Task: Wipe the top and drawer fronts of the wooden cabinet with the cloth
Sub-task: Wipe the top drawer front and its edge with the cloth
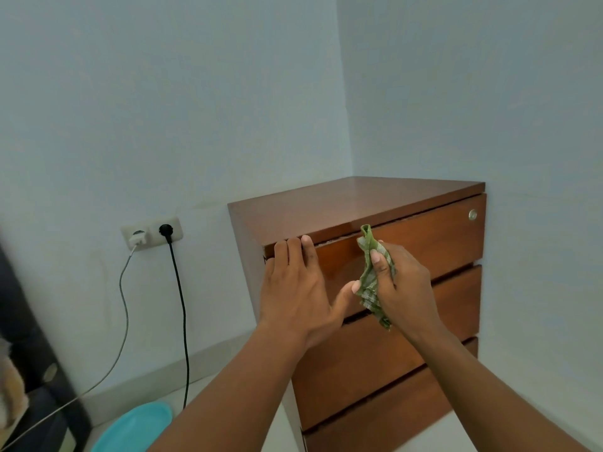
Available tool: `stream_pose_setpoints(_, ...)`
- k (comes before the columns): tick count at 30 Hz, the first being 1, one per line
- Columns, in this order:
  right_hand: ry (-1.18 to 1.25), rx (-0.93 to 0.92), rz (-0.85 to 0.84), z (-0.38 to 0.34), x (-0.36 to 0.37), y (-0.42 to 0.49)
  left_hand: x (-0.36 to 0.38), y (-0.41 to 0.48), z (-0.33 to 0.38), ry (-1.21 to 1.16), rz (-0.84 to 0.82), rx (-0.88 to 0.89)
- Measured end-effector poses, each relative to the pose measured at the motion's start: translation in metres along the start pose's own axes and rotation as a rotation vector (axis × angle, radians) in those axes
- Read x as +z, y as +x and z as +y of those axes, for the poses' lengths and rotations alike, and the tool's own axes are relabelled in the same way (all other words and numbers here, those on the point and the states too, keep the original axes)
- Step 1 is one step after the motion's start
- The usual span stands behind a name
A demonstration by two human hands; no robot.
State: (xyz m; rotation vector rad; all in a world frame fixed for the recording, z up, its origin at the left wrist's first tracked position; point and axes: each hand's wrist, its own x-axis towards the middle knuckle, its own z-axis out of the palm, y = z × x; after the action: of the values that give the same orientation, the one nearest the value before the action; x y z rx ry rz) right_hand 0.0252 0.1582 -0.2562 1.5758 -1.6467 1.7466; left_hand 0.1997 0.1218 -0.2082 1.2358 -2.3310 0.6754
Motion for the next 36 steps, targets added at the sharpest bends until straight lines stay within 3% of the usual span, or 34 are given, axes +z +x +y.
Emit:
stream_pose_setpoints(9, 0.017, -0.055, 0.129, -0.01, -0.01, 0.013, -0.012, -0.008, 0.01, -0.061, 0.071, -0.026)
stream_pose_setpoints(16, 0.016, -0.192, 0.17, -0.025, -0.007, 0.021, -0.01, -0.03, -0.021, -0.256, 0.284, 0.06)
stream_pose_setpoints(21, -0.019, -0.283, 0.062, -0.045, 0.019, 0.014, 0.01, -0.051, -0.061, -0.372, 0.167, 0.097)
stream_pose_setpoints(25, -0.048, -0.396, -0.044, -0.064, 0.038, 0.016, 0.012, -0.053, -0.061, -0.446, 0.195, 0.173)
stream_pose_setpoints(30, -0.112, -0.455, -0.305, -0.068, 0.046, 0.009, 0.018, -0.053, -0.061, -0.564, 0.236, 0.263)
stream_pose_setpoints(36, -0.197, -0.509, -0.256, -0.064, 0.045, 0.007, 0.031, -0.055, -0.059, -0.517, 0.28, 0.277)
